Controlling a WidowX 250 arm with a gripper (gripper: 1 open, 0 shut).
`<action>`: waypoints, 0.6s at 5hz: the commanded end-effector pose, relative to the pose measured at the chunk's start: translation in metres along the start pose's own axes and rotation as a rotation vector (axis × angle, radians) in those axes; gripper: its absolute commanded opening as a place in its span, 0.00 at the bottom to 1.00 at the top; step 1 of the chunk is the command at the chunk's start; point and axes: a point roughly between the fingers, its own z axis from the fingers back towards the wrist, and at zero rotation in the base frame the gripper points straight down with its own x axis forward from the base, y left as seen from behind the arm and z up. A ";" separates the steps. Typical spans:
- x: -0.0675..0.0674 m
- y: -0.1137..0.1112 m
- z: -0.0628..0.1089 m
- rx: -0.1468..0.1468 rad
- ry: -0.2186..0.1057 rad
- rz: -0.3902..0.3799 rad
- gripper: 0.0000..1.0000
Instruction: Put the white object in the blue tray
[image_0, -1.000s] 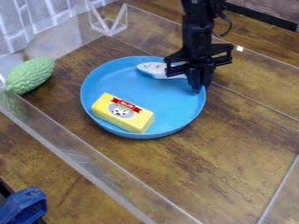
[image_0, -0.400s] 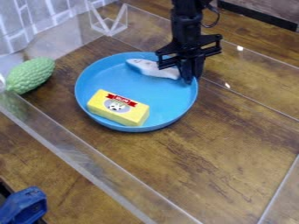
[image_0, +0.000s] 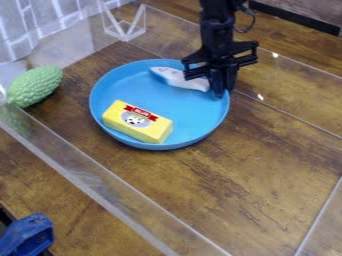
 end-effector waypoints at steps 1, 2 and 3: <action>-0.012 -0.020 0.005 -0.048 -0.033 -0.032 0.00; -0.019 -0.020 0.000 -0.055 -0.029 -0.019 0.00; -0.018 -0.018 0.006 -0.060 -0.034 0.037 0.00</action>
